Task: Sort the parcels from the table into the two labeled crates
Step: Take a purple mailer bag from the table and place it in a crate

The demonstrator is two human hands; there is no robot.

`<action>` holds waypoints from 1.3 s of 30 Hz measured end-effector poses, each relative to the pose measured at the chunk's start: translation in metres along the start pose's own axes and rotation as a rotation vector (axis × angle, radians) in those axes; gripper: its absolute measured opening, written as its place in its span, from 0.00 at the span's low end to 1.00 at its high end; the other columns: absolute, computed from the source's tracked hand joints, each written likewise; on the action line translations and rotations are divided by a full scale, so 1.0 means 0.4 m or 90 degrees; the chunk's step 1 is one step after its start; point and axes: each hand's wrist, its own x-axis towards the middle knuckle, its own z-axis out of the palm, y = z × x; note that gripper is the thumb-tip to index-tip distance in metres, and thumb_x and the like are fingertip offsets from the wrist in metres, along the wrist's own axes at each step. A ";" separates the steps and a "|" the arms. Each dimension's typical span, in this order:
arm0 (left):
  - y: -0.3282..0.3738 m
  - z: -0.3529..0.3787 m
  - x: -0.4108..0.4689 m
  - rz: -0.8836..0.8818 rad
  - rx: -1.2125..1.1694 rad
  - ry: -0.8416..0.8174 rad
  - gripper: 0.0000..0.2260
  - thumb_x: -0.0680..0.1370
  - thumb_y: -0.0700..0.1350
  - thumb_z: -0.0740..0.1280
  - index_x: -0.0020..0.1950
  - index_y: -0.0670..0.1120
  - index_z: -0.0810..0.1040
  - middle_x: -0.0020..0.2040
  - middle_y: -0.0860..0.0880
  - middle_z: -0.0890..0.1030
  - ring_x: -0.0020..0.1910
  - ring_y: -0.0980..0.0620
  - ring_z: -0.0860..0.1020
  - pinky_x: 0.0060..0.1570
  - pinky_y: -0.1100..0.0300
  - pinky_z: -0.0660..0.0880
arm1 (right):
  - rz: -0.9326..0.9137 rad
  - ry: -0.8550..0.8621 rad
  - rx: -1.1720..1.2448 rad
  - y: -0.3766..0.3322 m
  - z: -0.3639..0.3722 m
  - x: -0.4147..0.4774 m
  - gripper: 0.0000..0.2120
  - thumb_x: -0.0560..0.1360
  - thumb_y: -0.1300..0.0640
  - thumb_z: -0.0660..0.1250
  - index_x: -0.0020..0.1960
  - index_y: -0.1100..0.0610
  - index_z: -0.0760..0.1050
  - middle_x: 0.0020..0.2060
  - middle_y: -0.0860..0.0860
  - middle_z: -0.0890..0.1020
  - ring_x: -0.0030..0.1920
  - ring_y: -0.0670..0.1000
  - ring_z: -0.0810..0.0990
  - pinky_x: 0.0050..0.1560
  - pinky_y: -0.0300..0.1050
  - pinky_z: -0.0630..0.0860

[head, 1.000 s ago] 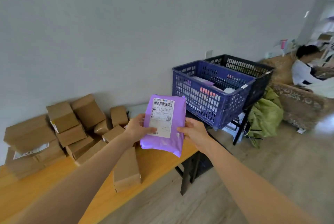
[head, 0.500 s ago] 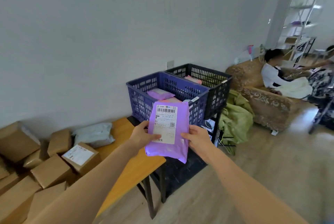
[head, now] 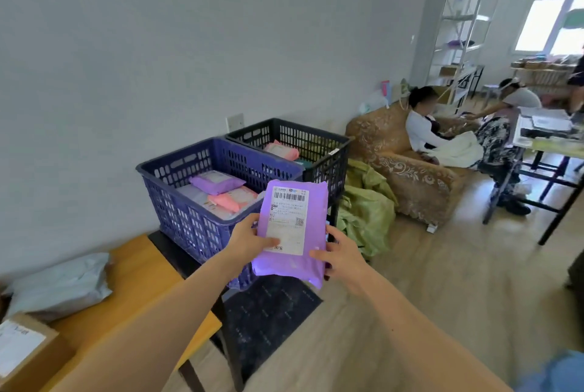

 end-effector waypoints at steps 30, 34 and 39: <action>0.251 0.325 0.763 -0.041 -0.200 0.042 0.29 0.68 0.31 0.76 0.66 0.41 0.71 0.55 0.44 0.81 0.51 0.46 0.82 0.47 0.51 0.81 | -0.024 -0.038 0.021 -0.211 -0.456 0.811 0.38 0.67 0.64 0.78 0.71 0.50 0.65 0.54 0.56 0.82 0.48 0.55 0.85 0.45 0.51 0.82; 0.290 0.381 0.851 -0.055 -0.320 0.149 0.30 0.68 0.31 0.75 0.68 0.42 0.71 0.57 0.44 0.81 0.50 0.46 0.82 0.40 0.53 0.81 | -0.004 -0.104 0.062 -0.255 -0.520 0.936 0.26 0.70 0.62 0.76 0.65 0.58 0.72 0.52 0.55 0.83 0.51 0.51 0.84 0.50 0.45 0.81; 0.323 0.470 0.937 -0.090 -0.409 0.252 0.29 0.67 0.31 0.76 0.64 0.42 0.71 0.56 0.44 0.82 0.51 0.44 0.82 0.43 0.49 0.81 | 0.024 -0.139 0.207 -0.297 -0.581 1.055 0.18 0.72 0.66 0.73 0.60 0.60 0.74 0.53 0.56 0.83 0.52 0.51 0.84 0.47 0.39 0.80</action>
